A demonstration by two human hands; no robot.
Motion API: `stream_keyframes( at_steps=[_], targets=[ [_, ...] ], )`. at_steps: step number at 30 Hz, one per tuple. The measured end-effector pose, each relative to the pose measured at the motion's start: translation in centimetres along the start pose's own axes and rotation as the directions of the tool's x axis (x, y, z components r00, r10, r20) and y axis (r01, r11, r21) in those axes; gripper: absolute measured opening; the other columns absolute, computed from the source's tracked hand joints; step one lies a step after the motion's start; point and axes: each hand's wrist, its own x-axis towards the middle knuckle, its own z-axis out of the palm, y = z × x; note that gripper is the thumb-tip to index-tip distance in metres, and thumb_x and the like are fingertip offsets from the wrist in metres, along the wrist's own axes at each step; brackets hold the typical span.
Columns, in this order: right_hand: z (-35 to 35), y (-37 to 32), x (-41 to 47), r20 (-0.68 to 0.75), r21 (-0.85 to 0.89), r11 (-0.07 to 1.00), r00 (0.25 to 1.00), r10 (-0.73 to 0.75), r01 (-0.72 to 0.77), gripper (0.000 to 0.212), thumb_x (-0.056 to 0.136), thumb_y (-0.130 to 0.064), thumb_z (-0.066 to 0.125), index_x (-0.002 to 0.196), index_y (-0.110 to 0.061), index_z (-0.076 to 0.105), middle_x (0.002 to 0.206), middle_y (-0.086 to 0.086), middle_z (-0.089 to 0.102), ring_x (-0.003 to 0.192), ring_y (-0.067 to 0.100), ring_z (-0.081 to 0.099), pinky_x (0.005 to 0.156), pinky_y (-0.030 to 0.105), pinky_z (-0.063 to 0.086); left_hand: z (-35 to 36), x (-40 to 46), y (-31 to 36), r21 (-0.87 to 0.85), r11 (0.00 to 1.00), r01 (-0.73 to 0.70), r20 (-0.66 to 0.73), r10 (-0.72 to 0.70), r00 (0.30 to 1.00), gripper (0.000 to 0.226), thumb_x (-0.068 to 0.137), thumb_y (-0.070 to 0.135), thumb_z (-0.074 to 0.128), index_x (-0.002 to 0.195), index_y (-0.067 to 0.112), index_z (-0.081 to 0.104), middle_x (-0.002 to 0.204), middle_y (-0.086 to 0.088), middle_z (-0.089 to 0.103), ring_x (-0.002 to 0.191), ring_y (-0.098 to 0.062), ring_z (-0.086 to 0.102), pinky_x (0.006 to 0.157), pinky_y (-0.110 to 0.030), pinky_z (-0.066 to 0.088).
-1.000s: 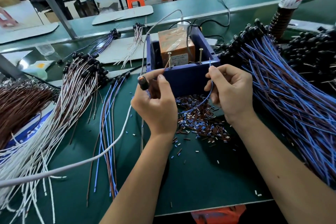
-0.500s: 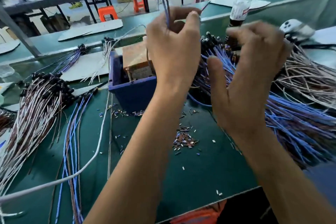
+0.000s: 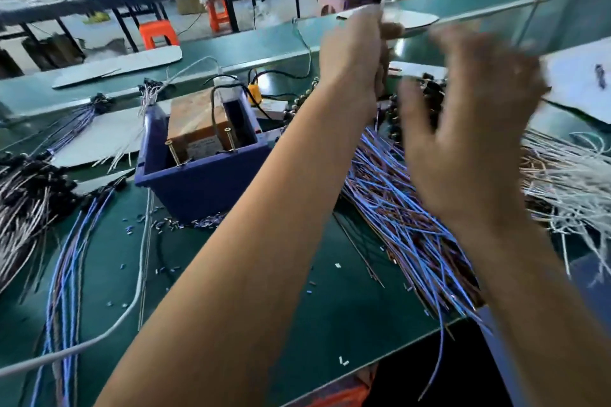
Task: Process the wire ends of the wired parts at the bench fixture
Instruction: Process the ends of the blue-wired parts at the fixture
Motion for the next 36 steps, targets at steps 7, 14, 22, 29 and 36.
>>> stream_keyframes(
  at_steps=[7,14,22,29,36],
  targets=[
    [-1.9,2.6,0.1,0.233,0.340,0.919,0.965,0.122,-0.198,0.025,0.104,-0.034,0.060,0.096,-0.018,0.077,0.067,-0.017,0.064,0.062,0.002,0.060,0.066,0.032,0.048,1.5,1.5,2.3,-0.678,0.730,0.085,0.182,0.055,0.982,0.041,0.108,0.012,0.029,0.071,0.010,0.047,0.044,0.004,0.031,0.033,-0.008,0.025,0.036,-0.016,0.021],
    [-2.4,6.7,0.5,0.241,0.054,0.964,0.940,0.241,-0.261,0.018,0.095,-0.040,0.067,0.098,-0.022,0.067,0.076,-0.002,0.071,0.070,0.021,0.066,0.065,0.031,0.045,-1.4,4.3,-0.6,0.655,0.731,-0.194,-0.060,0.307,0.950,0.034,0.106,0.028,0.054,0.089,0.007,0.075,0.086,-0.005,0.072,0.075,-0.021,0.069,0.067,-0.030,0.059],
    [1.2,7.1,-3.1,0.537,-0.195,0.941,0.772,0.340,-0.278,0.014,0.089,-0.028,0.080,0.079,-0.023,0.071,0.077,-0.002,0.067,0.073,0.019,0.061,0.068,0.029,0.043,-5.7,3.8,-7.9,0.978,0.069,-0.197,0.147,0.445,0.884,0.062,0.100,0.060,0.053,0.062,0.011,0.052,0.058,-0.002,0.053,0.058,-0.023,0.057,0.054,-0.034,0.042],
    [2.0,-1.0,-1.8,0.388,0.088,0.958,0.895,0.219,-0.272,0.016,0.088,-0.033,0.077,0.077,-0.023,0.070,0.065,-0.013,0.065,0.060,0.008,0.061,0.063,0.028,0.050,-11.1,-3.4,-9.3,0.796,0.217,-0.564,0.354,0.589,0.726,0.052,0.100,0.027,0.055,0.053,0.021,0.034,0.048,0.003,0.035,0.045,-0.024,0.038,0.047,-0.040,0.029],
    [9.3,-13.4,-5.3,0.559,0.335,0.899,0.828,0.053,-0.283,0.012,0.091,-0.032,0.072,0.083,-0.024,0.070,0.078,-0.002,0.073,0.077,0.022,0.069,0.074,0.037,0.058,-24.4,-8.6,-8.1,0.844,0.271,-0.463,0.300,0.477,0.826,0.017,0.070,0.008,0.063,0.055,0.002,0.058,0.048,-0.003,0.044,0.045,-0.029,0.046,0.045,-0.036,0.032]
  ],
)
